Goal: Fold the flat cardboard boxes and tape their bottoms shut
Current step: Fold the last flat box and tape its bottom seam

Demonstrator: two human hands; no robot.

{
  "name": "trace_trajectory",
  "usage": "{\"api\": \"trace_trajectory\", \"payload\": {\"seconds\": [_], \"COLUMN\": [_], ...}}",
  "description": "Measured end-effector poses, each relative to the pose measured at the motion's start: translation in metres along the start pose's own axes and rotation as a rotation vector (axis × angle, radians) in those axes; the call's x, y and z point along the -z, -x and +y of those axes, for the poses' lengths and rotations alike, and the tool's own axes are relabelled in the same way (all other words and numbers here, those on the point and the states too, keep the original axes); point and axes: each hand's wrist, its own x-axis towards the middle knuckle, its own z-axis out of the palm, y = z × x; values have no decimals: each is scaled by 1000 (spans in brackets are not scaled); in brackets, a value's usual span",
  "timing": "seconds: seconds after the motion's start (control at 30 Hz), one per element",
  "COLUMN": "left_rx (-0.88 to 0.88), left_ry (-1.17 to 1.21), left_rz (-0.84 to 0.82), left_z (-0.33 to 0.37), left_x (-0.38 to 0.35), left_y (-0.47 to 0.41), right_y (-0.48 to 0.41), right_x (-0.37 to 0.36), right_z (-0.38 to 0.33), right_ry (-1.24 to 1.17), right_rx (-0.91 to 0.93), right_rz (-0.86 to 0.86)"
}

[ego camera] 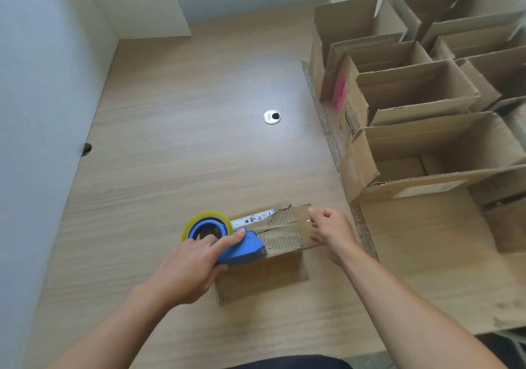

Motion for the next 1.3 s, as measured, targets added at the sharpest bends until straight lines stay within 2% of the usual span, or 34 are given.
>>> {"api": "trace_trajectory", "payload": {"seconds": [0.07,0.3,0.47,0.63,0.7,0.83,0.97,1.1,1.2,1.3], "left_rx": [8,29,37,57,47,-67,-51,117,262,345], "left_ry": [1,-10,-33,-38,-67,-151,-113,-111,99,395], "left_rz": [4,-5,24,51,58,182,57,-113,-291,-372], "left_z": [1,1,3,5,8,10,-4,-49,-93,-118], "left_x": [0,1,-1,-1,2,9,31,65,75,66], "left_y": [-1,-2,-2,-3,-4,-2,-7,5,25,35], "right_y": [-2,6,13,21,24,22,19,20,19,17], "right_x": [-1,-19,-16,-14,-21,-28,-26,-29,-29,-29], "right_z": [1,6,8,0,1,9,11,13,13,12], "right_ry": [90,555,477,346,405,495,466,384,332,274], "right_rx": [-31,85,54,296,319,337,306,258,225,180], "right_rz": [-9,25,70,-97,-134,-88,-111,-108,-146,-170]}}
